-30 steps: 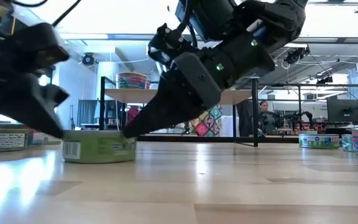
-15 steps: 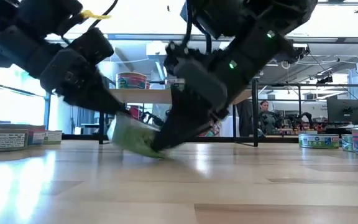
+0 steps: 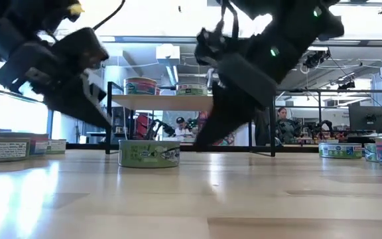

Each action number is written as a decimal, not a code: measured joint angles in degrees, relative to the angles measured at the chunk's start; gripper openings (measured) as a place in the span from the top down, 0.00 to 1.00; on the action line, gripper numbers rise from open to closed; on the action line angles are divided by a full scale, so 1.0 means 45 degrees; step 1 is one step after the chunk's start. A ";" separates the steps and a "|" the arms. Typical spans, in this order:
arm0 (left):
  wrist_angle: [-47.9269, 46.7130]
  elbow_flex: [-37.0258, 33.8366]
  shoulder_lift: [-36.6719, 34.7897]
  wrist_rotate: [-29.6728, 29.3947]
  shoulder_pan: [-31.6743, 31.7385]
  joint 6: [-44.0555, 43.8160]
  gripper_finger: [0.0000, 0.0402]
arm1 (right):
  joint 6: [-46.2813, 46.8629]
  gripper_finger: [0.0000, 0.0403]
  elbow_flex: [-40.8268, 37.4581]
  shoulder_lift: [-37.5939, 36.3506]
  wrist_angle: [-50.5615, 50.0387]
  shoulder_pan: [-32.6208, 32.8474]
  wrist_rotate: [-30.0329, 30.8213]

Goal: Stack canned seafood by type on shelf
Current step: Put the bottom left green tuna can on the shelf aligned with the other green tuna can

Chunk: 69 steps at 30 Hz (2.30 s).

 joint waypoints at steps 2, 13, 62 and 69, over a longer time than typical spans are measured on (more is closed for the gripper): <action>0.0195 0.0005 0.0444 0.0000 -0.0111 -0.0195 1.00 | -0.0753 0.17 0.0004 -0.0013 0.0373 -0.0234 -0.0099; 0.2597 -0.0005 0.2487 -0.0454 0.0280 -0.0413 1.00 | -0.3943 0.11 0.0025 0.0100 0.1390 -0.2192 -0.3313; 0.4816 0.0330 0.4217 -0.0155 0.1254 -0.0124 1.00 | -0.5043 0.11 -0.1229 0.0013 0.2904 -0.3115 -0.5274; 0.4662 0.0504 0.4180 -0.0211 0.1254 -0.0075 1.00 | -0.3498 0.11 -0.1238 0.0278 0.3327 -0.2863 -0.5187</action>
